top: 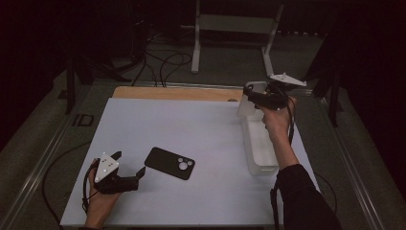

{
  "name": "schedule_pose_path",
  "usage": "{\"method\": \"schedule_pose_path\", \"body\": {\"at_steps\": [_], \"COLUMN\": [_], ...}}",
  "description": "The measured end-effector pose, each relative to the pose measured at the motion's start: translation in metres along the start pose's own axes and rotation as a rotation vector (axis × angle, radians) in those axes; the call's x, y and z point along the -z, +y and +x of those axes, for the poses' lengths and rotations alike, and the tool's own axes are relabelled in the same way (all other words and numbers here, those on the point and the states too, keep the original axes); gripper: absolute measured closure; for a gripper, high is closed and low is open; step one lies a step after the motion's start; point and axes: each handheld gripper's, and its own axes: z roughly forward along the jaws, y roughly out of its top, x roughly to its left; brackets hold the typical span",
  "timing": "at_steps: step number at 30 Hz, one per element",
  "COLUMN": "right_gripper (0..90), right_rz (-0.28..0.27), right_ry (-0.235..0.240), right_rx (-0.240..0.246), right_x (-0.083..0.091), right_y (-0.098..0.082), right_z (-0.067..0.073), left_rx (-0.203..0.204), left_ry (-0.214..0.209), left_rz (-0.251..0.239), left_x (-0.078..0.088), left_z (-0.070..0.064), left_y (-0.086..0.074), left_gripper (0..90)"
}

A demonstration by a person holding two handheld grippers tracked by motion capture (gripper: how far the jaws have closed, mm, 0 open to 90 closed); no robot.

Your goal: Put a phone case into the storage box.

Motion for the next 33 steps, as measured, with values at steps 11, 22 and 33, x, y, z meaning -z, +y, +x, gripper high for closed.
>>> {"method": "schedule_pose_path", "body": {"at_steps": [11, 22, 33], "right_gripper": [16.6, 16.6, 16.6], "right_rz": [0.007, 0.018, 0.035], "right_ry": [-0.054, -0.105, -0.144], "right_rx": [-0.001, 0.007, 0.004], "right_x": [-0.004, -0.008, -0.012], "right_y": [0.000, 0.001, -0.002], "right_z": [-0.013, -0.022, -0.031], "left_rx": [0.001, 0.005, 0.007], "left_ry": [0.000, 0.000, -0.001], "left_rz": [-0.001, 0.000, -0.003], "left_x": [0.000, 0.000, 0.000], "left_z": [0.000, 0.000, 0.001], "left_y": [0.000, 0.000, 0.000], "left_gripper": [0.0, 0.0, 0.0]}}
